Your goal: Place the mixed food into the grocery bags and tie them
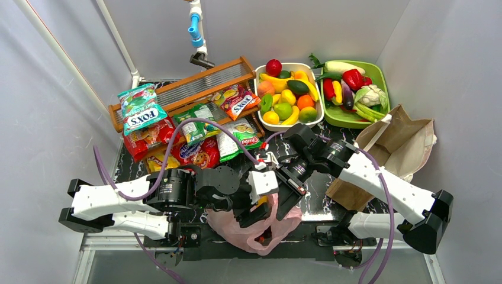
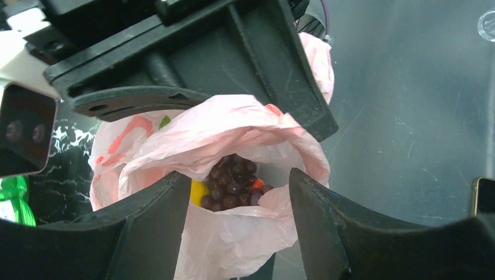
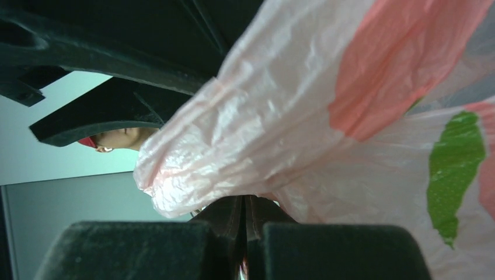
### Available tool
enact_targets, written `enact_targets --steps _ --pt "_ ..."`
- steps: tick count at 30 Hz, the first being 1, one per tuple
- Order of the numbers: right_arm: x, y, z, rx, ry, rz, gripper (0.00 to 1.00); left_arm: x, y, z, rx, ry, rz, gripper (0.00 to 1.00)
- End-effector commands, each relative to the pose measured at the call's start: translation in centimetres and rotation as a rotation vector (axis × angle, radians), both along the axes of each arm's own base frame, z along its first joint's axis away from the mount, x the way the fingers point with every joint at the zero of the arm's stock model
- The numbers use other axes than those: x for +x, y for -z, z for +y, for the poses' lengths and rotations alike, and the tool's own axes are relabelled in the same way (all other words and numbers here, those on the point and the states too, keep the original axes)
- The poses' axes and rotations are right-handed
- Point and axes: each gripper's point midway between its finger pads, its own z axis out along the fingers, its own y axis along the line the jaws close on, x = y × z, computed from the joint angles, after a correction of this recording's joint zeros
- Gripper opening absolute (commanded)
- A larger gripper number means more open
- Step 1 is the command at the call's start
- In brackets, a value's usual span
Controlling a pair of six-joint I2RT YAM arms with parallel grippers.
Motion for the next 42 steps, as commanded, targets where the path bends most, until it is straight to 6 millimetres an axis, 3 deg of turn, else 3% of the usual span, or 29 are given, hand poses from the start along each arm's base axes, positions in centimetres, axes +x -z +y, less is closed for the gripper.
enact_targets --steps 1,18,27,37,42 --pt "-0.2 -1.7 0.0 0.073 -0.031 -0.028 0.01 -0.7 -1.4 -0.3 -0.084 0.114 -0.075 0.60" --pt "-0.3 -1.9 -0.1 0.090 -0.038 -0.037 0.01 0.6 -2.3 -0.7 -0.133 0.189 -0.288 0.56" --pt "-0.2 -2.2 0.1 0.096 -0.041 -0.037 0.01 0.7 -1.5 -1.1 -0.105 0.202 -0.304 0.28" --pt "-0.1 -2.3 0.1 0.097 -0.043 -0.035 0.01 1.3 -1.1 -0.9 -0.100 0.177 -0.329 0.46" --pt "-0.1 -2.3 0.2 0.095 -0.044 -0.031 0.01 1.4 -1.3 -1.2 -0.121 0.177 -0.338 0.48"
